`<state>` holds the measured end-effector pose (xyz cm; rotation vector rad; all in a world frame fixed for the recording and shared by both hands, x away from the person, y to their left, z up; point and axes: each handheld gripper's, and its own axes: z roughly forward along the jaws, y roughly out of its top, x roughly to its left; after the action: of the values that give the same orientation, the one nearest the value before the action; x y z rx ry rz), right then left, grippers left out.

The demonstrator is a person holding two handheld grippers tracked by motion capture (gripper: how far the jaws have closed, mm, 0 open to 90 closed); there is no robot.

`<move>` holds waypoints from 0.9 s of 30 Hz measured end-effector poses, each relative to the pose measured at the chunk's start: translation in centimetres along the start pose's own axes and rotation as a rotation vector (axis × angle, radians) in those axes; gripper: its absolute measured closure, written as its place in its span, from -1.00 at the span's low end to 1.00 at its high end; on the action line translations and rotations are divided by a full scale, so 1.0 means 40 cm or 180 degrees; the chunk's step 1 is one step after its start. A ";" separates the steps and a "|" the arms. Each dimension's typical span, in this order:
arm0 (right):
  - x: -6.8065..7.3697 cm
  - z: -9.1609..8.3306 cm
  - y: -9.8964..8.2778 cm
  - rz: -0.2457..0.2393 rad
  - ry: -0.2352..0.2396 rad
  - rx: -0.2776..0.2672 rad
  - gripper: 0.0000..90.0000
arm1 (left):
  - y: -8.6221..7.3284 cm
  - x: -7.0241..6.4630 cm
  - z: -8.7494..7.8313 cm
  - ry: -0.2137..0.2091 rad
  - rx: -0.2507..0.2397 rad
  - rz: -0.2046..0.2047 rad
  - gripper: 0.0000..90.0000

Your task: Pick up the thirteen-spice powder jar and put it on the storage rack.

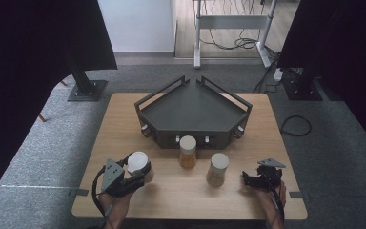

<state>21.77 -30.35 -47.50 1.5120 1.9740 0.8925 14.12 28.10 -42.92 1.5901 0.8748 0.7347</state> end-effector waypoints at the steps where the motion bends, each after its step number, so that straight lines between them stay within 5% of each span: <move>1: 0.000 0.000 0.000 0.0000 0.0000 0.0000 -0.92 | 0.006 0.001 0.003 0.0002 -0.0008 -0.0006 -0.32; 27: 0.001 -0.001 -0.001 0.0003 0.0001 -0.0001 -0.91 | 0.096 0.036 0.072 0.0011 0.0022 -0.0007 -0.32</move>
<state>21.71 -30.34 -47.50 1.5131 1.9734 0.8934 17.87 27.44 -39.68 1.5942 0.8823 0.7339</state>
